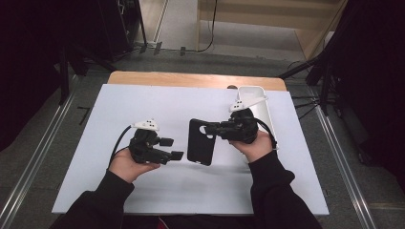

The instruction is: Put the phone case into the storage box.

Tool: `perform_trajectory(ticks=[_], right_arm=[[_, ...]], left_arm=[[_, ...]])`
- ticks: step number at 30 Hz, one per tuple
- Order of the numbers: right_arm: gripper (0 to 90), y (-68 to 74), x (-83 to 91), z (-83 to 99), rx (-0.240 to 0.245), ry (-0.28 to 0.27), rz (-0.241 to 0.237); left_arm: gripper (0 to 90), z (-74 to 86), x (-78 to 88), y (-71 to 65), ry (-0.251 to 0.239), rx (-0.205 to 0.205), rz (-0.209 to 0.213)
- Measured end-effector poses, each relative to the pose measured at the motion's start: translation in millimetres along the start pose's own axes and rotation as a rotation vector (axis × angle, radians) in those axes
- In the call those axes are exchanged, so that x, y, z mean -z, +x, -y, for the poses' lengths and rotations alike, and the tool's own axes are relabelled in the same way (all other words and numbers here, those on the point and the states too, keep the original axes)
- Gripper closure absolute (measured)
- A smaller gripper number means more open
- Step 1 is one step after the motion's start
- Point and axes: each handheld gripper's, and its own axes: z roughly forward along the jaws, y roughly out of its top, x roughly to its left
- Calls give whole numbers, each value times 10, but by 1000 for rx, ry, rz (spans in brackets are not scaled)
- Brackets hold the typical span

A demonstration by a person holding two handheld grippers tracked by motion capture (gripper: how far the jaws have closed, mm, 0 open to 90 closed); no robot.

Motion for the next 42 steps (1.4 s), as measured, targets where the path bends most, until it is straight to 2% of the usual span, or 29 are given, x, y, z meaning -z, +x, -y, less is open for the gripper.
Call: perform_trajectory(ticks=[2,3,5,6,7,9,11,12,14,18,21,23,29,32,42], right_arm=[[750,-8,2,-7,10,2,-8],[750,-24,2,-17,14,13,-36],[750,-48,-8,-25,5,25,-78],[750,-62,-17,-28,0,31,-101],[750,-77,-25,-31,-11,40,-119],[751,-87,-36,-32,-24,50,-134],[751,-109,-59,-30,-31,60,-169],[750,-123,-85,-28,-38,67,-204],[750,-128,-103,-30,-42,81,-222],[750,-123,-138,-28,-46,94,-245],[750,-120,-178,-24,-42,102,-272],[750,-116,-188,-22,-43,107,-280],[750,-96,-219,-17,-24,113,-300],[750,-76,-244,-16,-19,129,-321],[750,-37,-315,-11,-4,158,-375]], left_arm=[[294,-5,2,4,-2,-4,8],[294,-17,6,4,2,-21,23],[294,-26,8,-4,5,-27,23],[293,-40,13,-24,2,-53,16],[293,-51,21,-31,3,-63,14],[293,-62,25,-37,2,-67,21],[293,-82,32,-45,-7,-70,30],[293,-103,39,-52,-12,-70,41],[294,-125,43,-57,-9,-75,44],[301,-161,48,-70,-11,-72,56],[364,-210,68,-95,-21,-94,62],[372,-224,71,-102,-20,-94,63],[406,-281,102,-77,-17,-66,93],[465,-301,104,-62,-11,-52,120],[678,-339,87,-113,-2,-39,161]])
